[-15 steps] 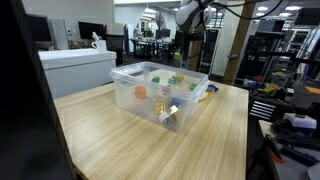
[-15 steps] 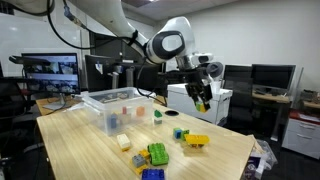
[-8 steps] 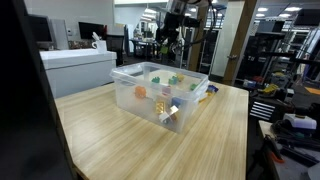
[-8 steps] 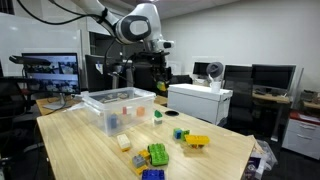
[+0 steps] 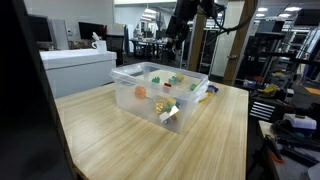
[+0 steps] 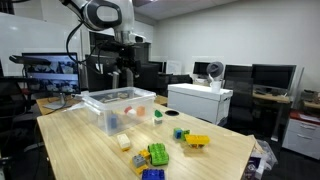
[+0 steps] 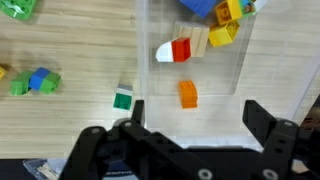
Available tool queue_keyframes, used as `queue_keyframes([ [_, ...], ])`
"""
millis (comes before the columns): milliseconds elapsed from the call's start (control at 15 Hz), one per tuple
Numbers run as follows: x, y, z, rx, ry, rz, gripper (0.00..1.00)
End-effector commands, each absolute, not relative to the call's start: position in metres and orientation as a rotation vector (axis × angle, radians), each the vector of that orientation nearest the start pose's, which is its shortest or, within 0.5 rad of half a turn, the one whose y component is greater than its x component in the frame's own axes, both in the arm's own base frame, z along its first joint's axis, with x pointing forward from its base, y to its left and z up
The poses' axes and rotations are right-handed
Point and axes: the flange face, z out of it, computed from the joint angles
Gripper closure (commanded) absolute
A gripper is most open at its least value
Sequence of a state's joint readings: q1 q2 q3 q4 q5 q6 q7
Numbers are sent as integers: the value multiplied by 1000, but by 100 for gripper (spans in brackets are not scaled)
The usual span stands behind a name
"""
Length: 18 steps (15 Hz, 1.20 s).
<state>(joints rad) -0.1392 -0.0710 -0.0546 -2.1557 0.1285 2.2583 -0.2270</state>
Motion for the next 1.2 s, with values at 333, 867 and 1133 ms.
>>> queue_keyframes([
  [333,529,-284,414,-3148,563,-382,0],
  [867,555,-399,342,-3094,1124,-354,0],
  [1133,586,-432,281,-3061,1347,-310,0],
])
